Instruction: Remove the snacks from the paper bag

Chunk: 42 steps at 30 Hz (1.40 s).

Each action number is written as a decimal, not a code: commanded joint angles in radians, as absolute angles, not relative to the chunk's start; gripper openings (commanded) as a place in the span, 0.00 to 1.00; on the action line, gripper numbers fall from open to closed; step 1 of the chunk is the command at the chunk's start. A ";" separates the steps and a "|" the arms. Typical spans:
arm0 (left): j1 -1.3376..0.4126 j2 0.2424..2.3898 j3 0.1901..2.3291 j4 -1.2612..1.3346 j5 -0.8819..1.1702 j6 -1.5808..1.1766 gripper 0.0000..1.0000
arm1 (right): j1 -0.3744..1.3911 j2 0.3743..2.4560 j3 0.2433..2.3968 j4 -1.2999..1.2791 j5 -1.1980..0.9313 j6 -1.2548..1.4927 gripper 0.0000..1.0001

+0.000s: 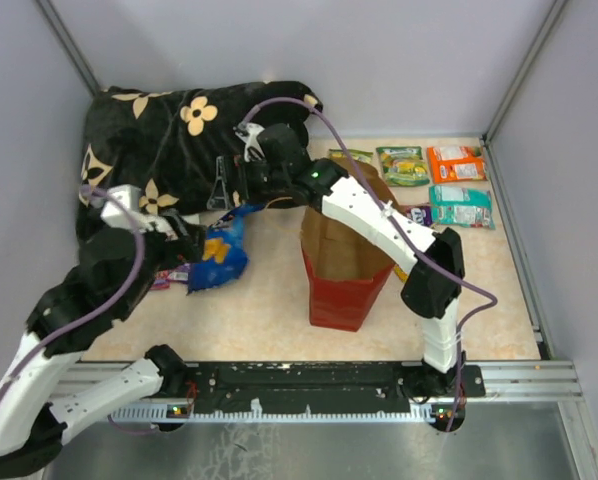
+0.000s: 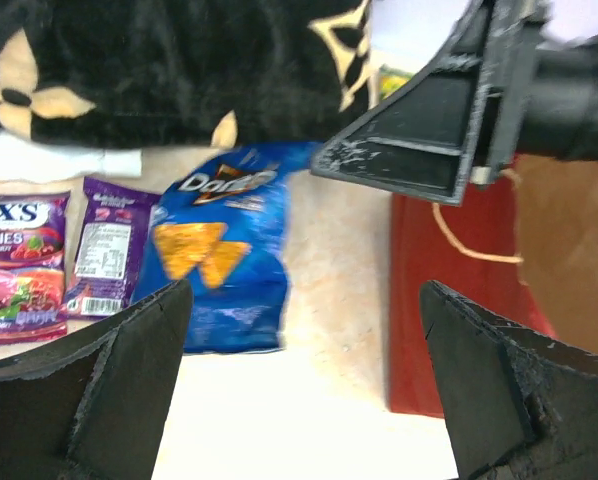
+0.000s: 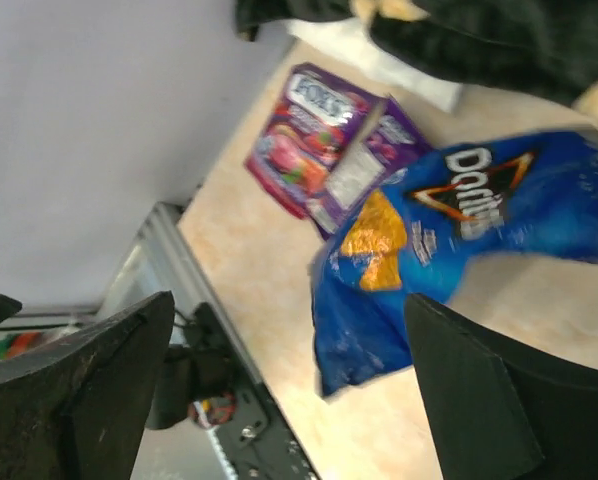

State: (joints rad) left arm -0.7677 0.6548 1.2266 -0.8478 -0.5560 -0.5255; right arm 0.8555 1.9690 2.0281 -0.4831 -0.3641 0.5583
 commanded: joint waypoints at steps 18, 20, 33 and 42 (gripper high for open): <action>-0.586 1.094 0.819 -0.463 -0.318 -0.521 0.92 | 0.774 1.251 1.893 -0.570 0.038 0.334 0.99; -0.539 1.159 0.803 -0.409 -0.305 -0.524 0.90 | 0.765 1.149 1.775 -0.551 0.057 0.347 0.99; -0.530 1.440 0.794 -0.207 -0.083 -0.569 0.83 | 0.745 0.669 1.197 -0.570 0.330 0.498 0.99; -0.549 1.491 0.744 -0.066 0.037 -0.658 0.82 | 0.744 0.671 1.145 -0.594 0.350 0.519 0.99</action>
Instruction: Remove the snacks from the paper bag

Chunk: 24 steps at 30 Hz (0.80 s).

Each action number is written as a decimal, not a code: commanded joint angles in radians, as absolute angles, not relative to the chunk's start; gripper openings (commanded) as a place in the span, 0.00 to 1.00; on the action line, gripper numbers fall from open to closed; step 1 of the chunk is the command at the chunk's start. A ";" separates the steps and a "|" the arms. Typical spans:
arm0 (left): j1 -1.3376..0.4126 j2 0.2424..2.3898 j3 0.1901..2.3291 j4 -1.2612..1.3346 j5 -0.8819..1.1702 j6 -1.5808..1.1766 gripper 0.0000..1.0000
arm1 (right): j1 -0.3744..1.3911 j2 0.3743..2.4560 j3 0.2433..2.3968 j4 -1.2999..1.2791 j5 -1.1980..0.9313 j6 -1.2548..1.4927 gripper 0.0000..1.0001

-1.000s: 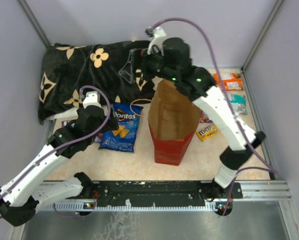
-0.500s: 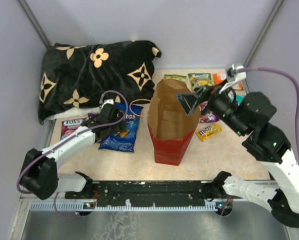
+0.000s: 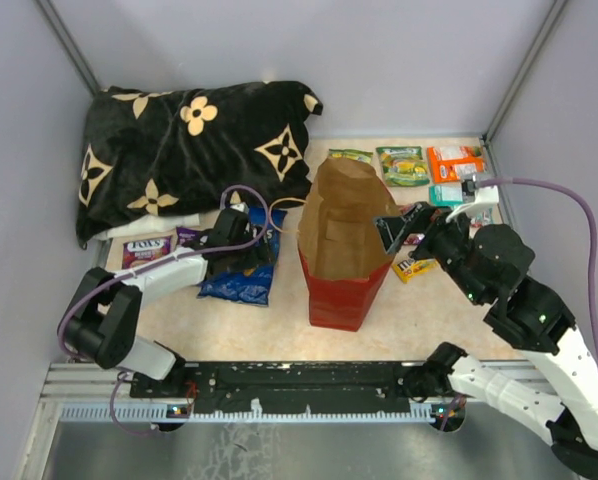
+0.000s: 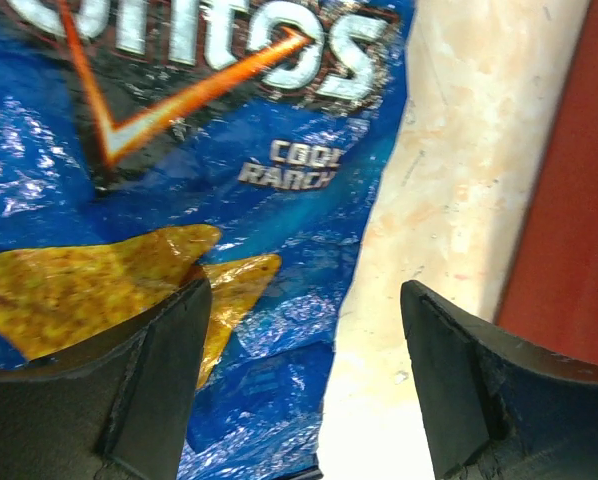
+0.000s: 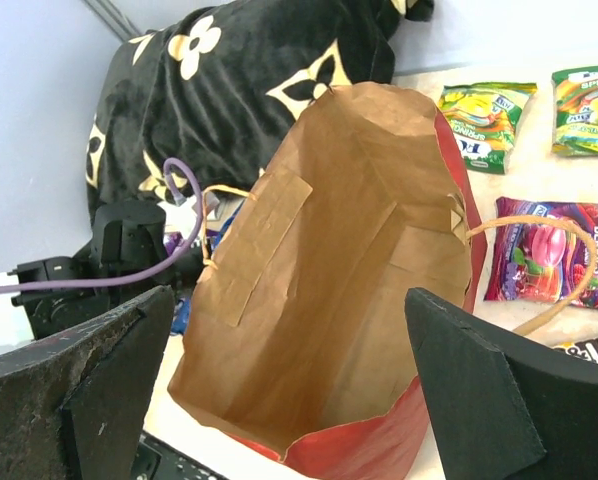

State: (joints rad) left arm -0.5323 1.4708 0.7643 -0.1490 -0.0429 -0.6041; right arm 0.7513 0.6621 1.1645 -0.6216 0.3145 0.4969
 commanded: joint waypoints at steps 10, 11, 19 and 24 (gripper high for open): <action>-0.557 1.498 0.806 -0.106 -0.023 -0.649 0.80 | 0.745 0.728 1.051 -0.738 0.538 0.580 0.95; -0.557 1.471 0.819 -0.129 -0.058 -0.633 0.81 | 0.744 0.730 1.042 -0.747 0.567 0.584 0.92; -0.571 1.516 0.943 -0.336 -0.293 -0.540 0.79 | 0.745 0.791 1.000 -0.712 0.579 0.582 0.84; -0.627 1.619 0.974 -0.356 -0.388 -0.526 0.73 | 0.744 0.799 0.979 -0.673 0.554 0.577 0.84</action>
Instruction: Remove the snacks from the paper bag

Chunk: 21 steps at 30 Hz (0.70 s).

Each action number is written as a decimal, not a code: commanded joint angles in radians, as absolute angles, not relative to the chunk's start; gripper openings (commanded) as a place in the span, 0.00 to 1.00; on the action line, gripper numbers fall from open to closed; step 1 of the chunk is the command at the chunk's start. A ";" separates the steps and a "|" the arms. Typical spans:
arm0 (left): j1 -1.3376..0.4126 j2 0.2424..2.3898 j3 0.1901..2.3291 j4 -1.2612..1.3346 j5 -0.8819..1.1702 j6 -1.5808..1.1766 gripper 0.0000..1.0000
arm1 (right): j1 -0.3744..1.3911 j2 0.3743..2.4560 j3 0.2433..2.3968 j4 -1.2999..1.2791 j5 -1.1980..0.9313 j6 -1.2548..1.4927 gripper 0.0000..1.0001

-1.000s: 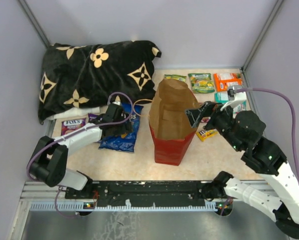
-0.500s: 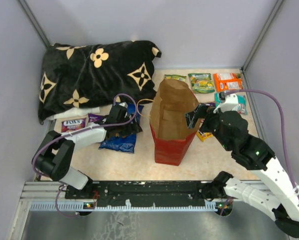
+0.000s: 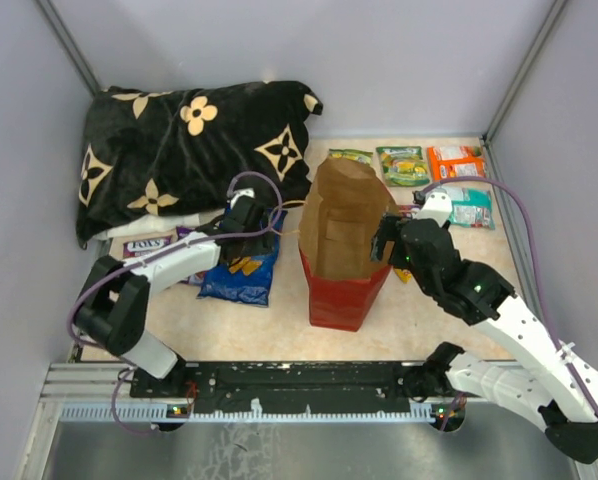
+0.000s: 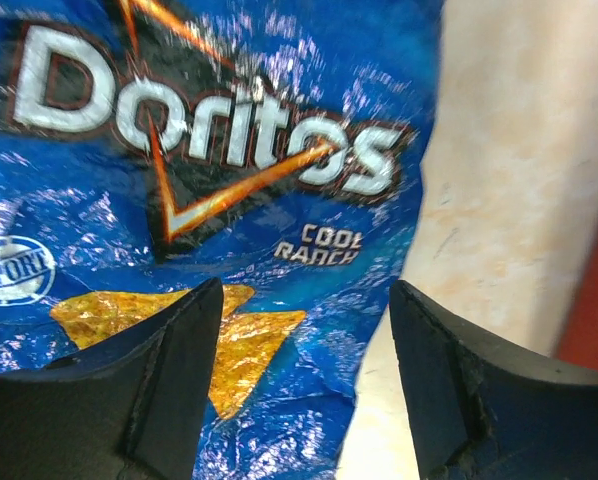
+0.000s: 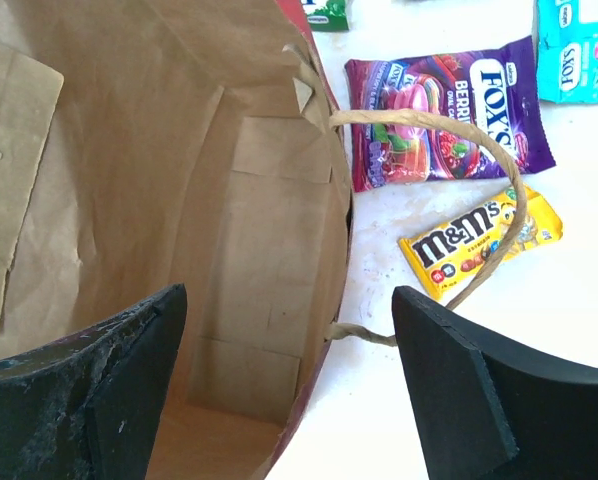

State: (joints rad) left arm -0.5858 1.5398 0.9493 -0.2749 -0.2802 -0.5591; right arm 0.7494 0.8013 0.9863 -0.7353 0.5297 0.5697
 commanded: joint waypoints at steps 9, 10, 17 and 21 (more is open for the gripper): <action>-0.669 1.747 1.023 -0.283 -0.365 -0.500 0.58 | 0.745 0.799 0.968 -0.667 0.534 0.575 0.84; -0.669 1.755 1.023 -0.275 -0.354 -0.500 0.52 | 0.744 0.798 0.967 -0.666 0.533 0.574 0.84; -0.669 1.810 1.009 -0.205 -0.244 -0.520 0.15 | 0.744 0.791 0.950 -0.651 0.525 0.572 0.84; -0.669 1.820 1.010 -0.213 -0.249 -0.527 0.16 | 0.744 0.792 0.944 -0.647 0.521 0.572 0.84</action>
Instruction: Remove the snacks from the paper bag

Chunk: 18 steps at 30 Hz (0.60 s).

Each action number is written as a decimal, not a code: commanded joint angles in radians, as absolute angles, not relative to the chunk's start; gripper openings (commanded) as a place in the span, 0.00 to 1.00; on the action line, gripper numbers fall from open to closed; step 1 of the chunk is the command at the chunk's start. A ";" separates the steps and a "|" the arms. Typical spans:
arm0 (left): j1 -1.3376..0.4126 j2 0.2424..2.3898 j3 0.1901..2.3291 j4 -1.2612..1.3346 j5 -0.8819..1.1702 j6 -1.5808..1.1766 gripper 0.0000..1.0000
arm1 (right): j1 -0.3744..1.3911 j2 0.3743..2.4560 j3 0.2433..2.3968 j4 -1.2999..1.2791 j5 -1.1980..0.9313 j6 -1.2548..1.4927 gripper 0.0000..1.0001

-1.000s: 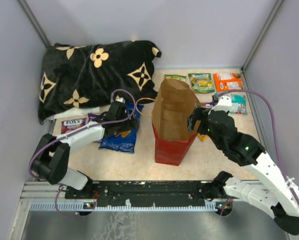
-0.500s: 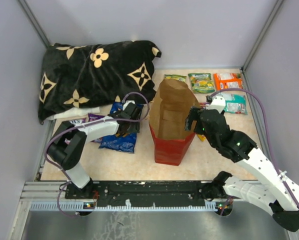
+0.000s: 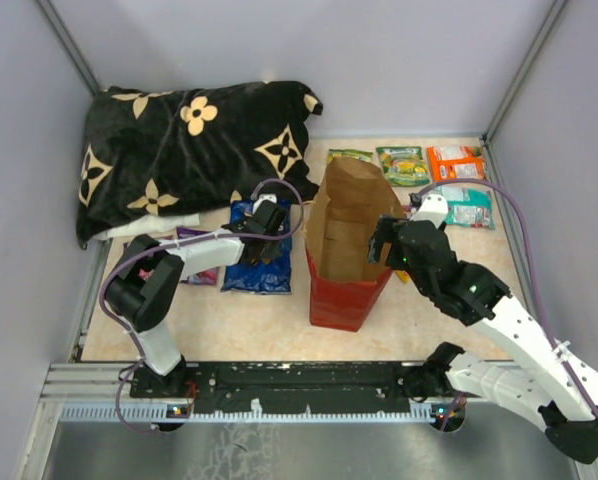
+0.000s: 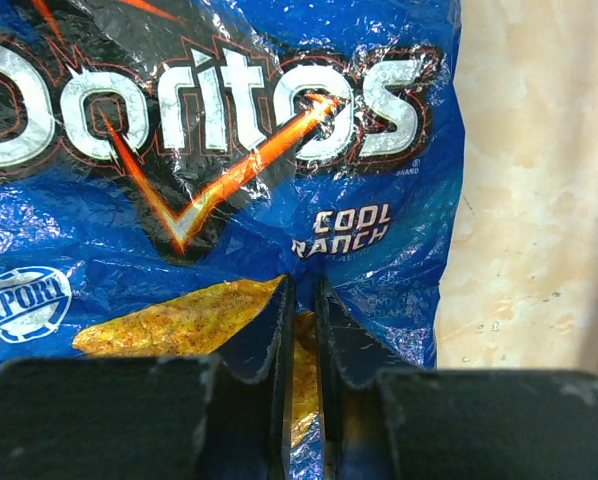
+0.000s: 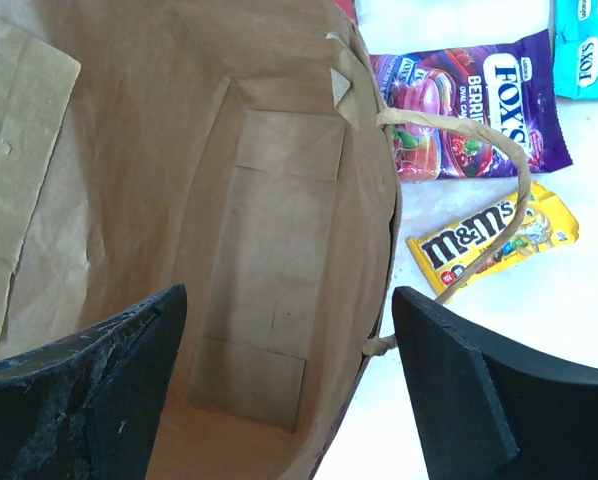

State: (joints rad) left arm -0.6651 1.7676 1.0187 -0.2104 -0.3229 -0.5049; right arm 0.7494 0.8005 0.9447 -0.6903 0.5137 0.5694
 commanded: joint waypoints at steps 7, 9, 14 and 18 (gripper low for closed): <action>-0.668 1.749 0.969 -0.247 -0.304 -0.529 0.19 | 0.744 0.844 0.958 -0.647 0.537 0.558 0.76; -0.667 1.731 0.949 -0.269 -0.325 -0.531 0.22 | 0.744 0.870 0.975 -0.637 0.523 0.538 0.74; -0.642 1.689 0.918 -0.300 -0.341 -0.527 0.31 | 0.744 0.928 1.025 -0.634 0.526 0.513 0.74; -0.640 1.566 0.908 -0.290 -0.278 -0.493 0.61 | 0.745 0.936 1.049 -0.640 0.543 0.511 0.68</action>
State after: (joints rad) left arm -0.6506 1.6783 0.9333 -0.2325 -0.3252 -0.5220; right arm 0.7494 0.9394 0.9745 -0.6731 0.5125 0.5266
